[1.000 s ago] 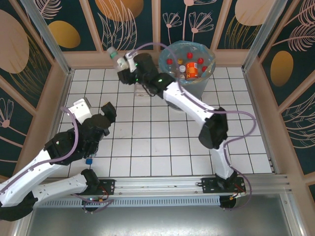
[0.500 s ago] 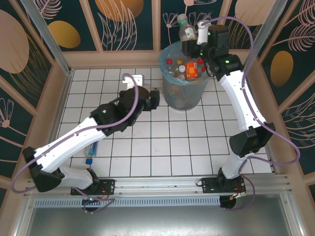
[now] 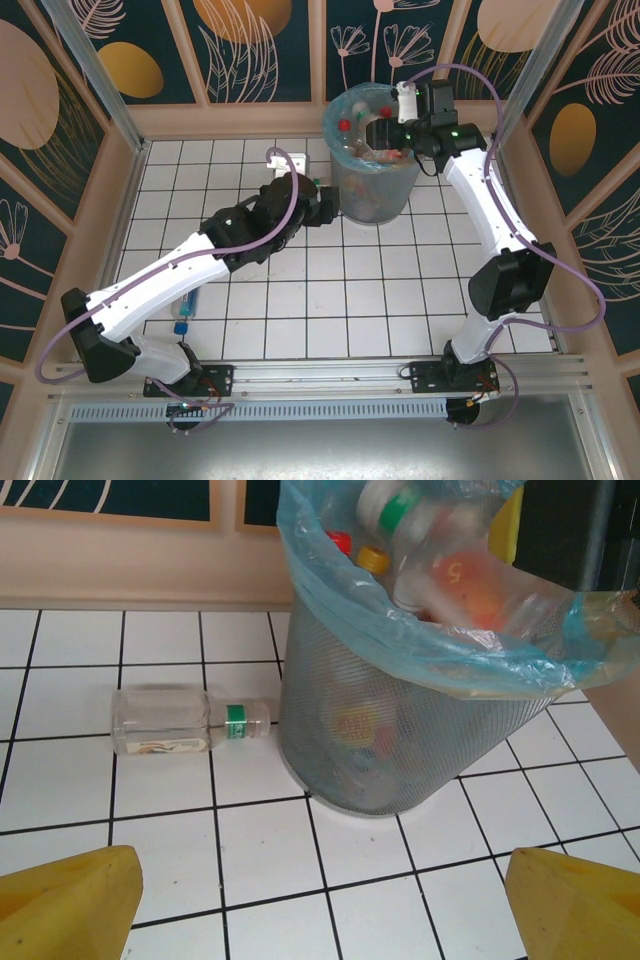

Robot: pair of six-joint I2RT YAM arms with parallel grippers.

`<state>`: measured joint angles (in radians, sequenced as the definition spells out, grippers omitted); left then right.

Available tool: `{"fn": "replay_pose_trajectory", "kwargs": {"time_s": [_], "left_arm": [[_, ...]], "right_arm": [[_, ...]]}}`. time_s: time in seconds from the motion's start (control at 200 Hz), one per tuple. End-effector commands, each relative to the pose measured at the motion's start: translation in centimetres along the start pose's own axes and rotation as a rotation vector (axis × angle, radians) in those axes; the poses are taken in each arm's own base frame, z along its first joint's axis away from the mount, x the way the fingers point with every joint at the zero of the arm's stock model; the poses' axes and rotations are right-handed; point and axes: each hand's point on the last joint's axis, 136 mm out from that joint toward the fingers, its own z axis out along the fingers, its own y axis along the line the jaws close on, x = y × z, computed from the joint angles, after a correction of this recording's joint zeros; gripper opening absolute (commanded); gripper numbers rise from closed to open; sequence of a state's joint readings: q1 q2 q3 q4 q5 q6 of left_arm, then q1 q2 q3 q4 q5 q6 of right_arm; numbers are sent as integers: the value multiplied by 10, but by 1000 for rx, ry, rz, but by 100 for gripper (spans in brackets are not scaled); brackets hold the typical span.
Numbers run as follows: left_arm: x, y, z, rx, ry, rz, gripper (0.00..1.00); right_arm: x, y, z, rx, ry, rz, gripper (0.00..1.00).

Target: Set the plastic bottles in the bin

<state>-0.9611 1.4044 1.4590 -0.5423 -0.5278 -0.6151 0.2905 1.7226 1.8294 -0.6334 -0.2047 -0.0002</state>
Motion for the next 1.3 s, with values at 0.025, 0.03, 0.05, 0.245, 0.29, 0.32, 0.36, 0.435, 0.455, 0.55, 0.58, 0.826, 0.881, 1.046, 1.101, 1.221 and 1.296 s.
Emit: {"fn": "replay_pose_trajectory", "kwargs": {"time_s": [0.025, 0.03, 0.05, 0.245, 0.29, 0.32, 0.36, 0.435, 0.455, 0.55, 0.58, 0.826, 0.881, 1.046, 1.101, 1.221, 1.296], "left_arm": [[-8, 14, -16, -17, -41, -50, 94], [-8, 14, -16, -16, -41, -51, 94], [-9, 16, -17, -20, -43, -53, 94], [-7, 24, -22, -35, -55, -65, 94], [-7, 24, -22, -36, -55, -64, 94], [-6, 25, -21, -41, -54, -63, 94], [-5, 26, -21, -42, -53, -61, 94], [-4, 26, -20, -44, -51, -58, 94], [-4, 27, -21, -46, -52, -58, 94], [-2, 28, -20, -49, -48, -55, 94], [-1, 28, -20, -51, -47, -52, 94], [4, 34, -21, -63, -44, -46, 94], [3, 37, -23, -70, -50, -47, 95], [0, 45, -29, -94, -71, -52, 95], [1, 51, -32, -115, -69, -61, 95], [11, 73, -42, -190, -38, -88, 95], [25, 94, -52, -261, -3, -117, 95]], "right_arm": [[-14, 13, -19, -40, -61, -1, 76], [-14, 14, -18, -41, -61, -1, 77], [-15, 15, -18, -43, -63, -2, 77], [-17, 26, -10, -72, -64, -11, 67], [-17, 31, -6, -83, -56, -19, 63], [-15, 35, -1, -89, -43, -24, 60], [-13, 40, 4, -100, -29, -32, 58], [-7, 48, 17, -119, 5, -40, 53], [-4, 49, 21, -121, 15, -40, 53], [10, 47, 39, -118, 65, -32, 48], [14, 44, 45, -109, 81, -27, 47], [35, 40, 69, -113, 175, 0, 41], [26, 45, 65, -122, 158, -5, 42], [-17, 56, 43, -108, 54, -32, 49], [-32, 61, 33, -100, 14, -41, 55], [-57, 77, 8, -65, -76, -76, 61], [-65, 93, -7, -59, -130, -106, 62]]}}
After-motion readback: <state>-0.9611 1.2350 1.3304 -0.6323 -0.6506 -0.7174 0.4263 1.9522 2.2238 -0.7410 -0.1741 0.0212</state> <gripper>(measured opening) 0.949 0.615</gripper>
